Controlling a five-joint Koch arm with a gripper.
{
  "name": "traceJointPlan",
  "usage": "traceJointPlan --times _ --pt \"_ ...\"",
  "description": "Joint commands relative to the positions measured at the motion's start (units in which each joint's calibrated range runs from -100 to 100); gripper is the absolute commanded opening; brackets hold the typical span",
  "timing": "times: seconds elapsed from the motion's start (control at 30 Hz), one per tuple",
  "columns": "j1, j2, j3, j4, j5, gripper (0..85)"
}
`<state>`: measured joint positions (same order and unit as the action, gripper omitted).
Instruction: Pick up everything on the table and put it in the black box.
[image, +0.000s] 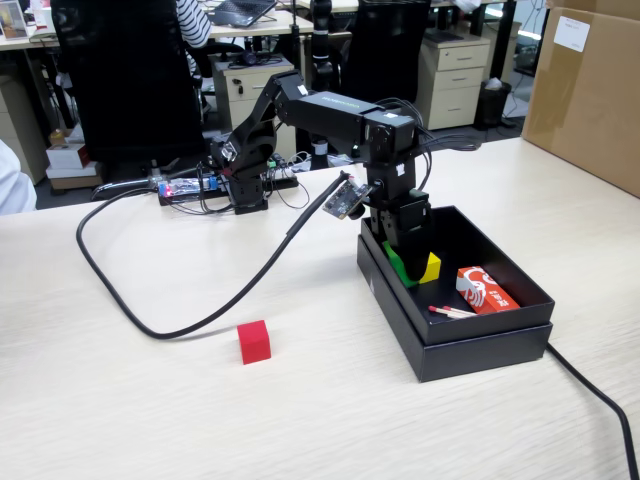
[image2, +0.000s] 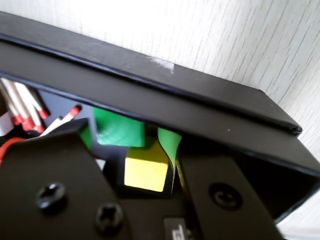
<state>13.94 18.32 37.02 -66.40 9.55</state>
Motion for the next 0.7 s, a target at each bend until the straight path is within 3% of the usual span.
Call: traceJointPlan --times 0.0,0.37,0.67 --pt "0.15 -6.44 1.15 -0.17 -0.1 36.4" --pt "0.05 -22.39 0.52 -0.17 -0.54 39.5" --pt "-2.83 -43.85 -5.65 -0.17 -5.03 43.2"
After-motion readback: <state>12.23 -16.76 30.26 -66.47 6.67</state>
